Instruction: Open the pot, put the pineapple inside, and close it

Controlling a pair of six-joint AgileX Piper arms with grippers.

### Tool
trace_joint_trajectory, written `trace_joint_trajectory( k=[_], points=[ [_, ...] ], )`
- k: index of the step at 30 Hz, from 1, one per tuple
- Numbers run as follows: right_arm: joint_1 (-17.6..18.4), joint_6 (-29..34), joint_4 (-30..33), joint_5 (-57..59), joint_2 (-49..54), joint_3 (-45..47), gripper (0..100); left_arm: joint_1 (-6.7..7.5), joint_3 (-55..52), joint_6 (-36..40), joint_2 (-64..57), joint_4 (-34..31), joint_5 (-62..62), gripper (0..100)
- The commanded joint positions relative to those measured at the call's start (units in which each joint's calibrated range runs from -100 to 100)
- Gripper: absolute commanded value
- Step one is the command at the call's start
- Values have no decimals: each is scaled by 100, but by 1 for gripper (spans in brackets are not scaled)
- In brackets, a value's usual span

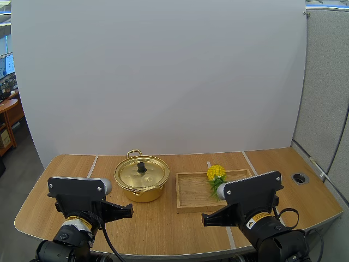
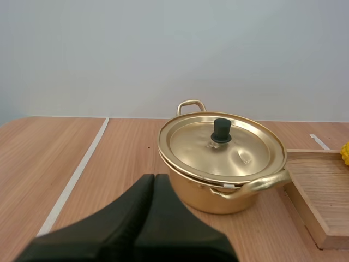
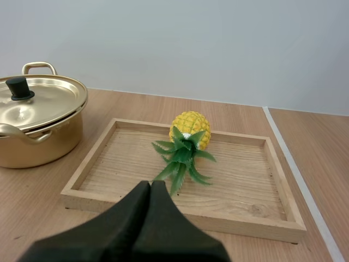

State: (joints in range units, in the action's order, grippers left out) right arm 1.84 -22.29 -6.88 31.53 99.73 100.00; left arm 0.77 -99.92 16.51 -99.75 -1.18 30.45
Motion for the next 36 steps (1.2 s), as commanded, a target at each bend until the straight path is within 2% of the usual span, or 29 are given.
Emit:
trace_joint_trajectory(
  k=[1, 31, 36],
  points=[
    [-20, 19, -23, 9, 27, 0, 0, -6, -8, 56, -25, -41, -110, 0],
    [-20, 19, -23, 9, 27, 0, 0, -6, -8, 56, -25, -41, -110, 0],
    [-20, 19, 26, -559, 27, 0, 0, -6, -8, 56, -25, -41, -110, 0]
  ],
)
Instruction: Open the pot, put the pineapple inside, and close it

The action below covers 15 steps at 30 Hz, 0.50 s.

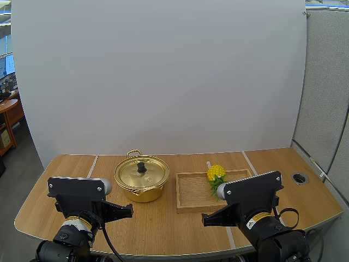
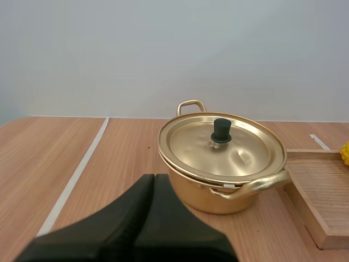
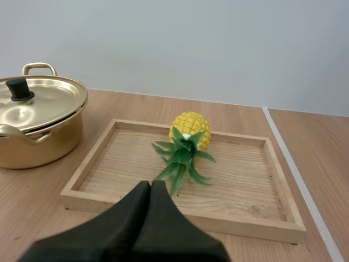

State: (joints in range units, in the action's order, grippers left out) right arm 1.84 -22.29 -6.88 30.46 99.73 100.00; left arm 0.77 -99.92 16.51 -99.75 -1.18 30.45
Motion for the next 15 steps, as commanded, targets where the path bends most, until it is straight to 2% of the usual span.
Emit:
trace_joint_trajectory(
  k=[1, 5, 15],
  points=[
    [-20, 19, 1, -470, 27, 0, 0, -6, -8, 56, -25, -41, -110, 0],
    [-20, 19, -65, -274, 27, -384, 0, -6, 456, 46, -25, -41, -94, 0],
    [-20, 19, -65, 1815, 27, -2644, 0, -6, 1995, -765, -25, -41, 716, 0]
  ],
)
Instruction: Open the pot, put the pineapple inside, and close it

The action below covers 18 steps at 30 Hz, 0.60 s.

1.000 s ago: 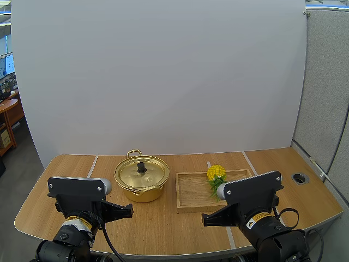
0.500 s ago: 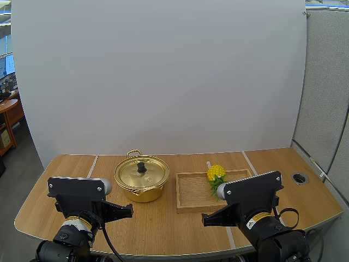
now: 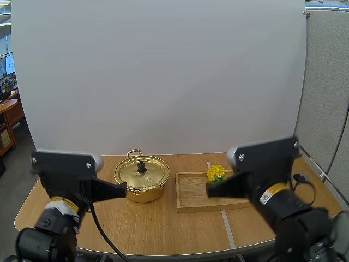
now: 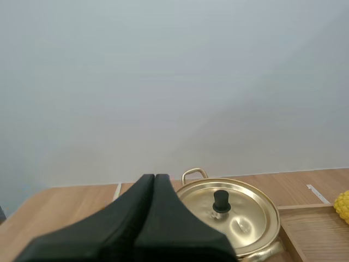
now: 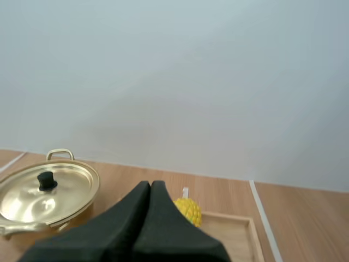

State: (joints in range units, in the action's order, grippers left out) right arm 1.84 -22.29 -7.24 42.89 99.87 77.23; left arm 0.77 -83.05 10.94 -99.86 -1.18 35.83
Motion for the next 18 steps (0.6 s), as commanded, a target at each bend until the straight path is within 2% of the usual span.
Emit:
trace_joint_trajectory(
  k=[1, 4, 13, 18],
  points=[
    [-20, 19, -13, 887, 13, -625, 0, -6, 477, -264, -14, -41, 285, 0],
    [-20, 19, 88, 1487, 13, -1158, 0, -6, 989, -301, -14, -41, 805, 0],
    [-20, 19, 143, 3624, 13, -2498, 0, -6, 2713, -301, -14, -41, 3612, 0],
    [-20, 19, 240, 4530, 13, -2841, 0, -6, 3132, -292, -14, -41, 4219, 0]
  ],
)
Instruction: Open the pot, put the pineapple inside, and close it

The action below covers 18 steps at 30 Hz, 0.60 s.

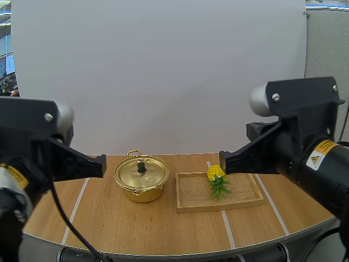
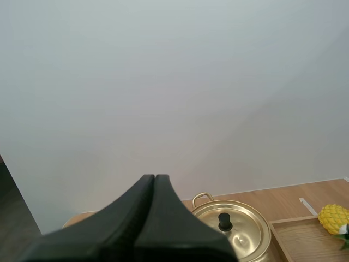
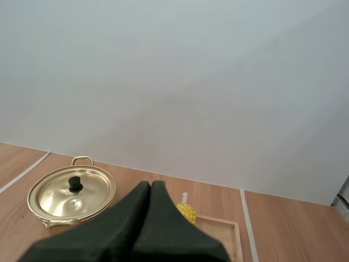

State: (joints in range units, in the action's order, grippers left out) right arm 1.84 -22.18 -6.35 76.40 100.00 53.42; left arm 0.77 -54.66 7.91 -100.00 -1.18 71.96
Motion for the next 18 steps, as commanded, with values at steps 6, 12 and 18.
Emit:
trace_joint_trajectory(
  k=[6, 12, 18],
  points=[
    [-20, 8, 154, 2135, 0, -466, 0, -6, 310, -360, 163, 229, 1053, 0],
    [-20, 8, 154, 2360, -355, -466, 0, -6, 310, -765, 1173, 860, 1358, 0],
    [-20, 8, 154, 2360, -1094, -466, 0, -6, 310, -765, 2072, 900, 1282, 0]
  ],
)
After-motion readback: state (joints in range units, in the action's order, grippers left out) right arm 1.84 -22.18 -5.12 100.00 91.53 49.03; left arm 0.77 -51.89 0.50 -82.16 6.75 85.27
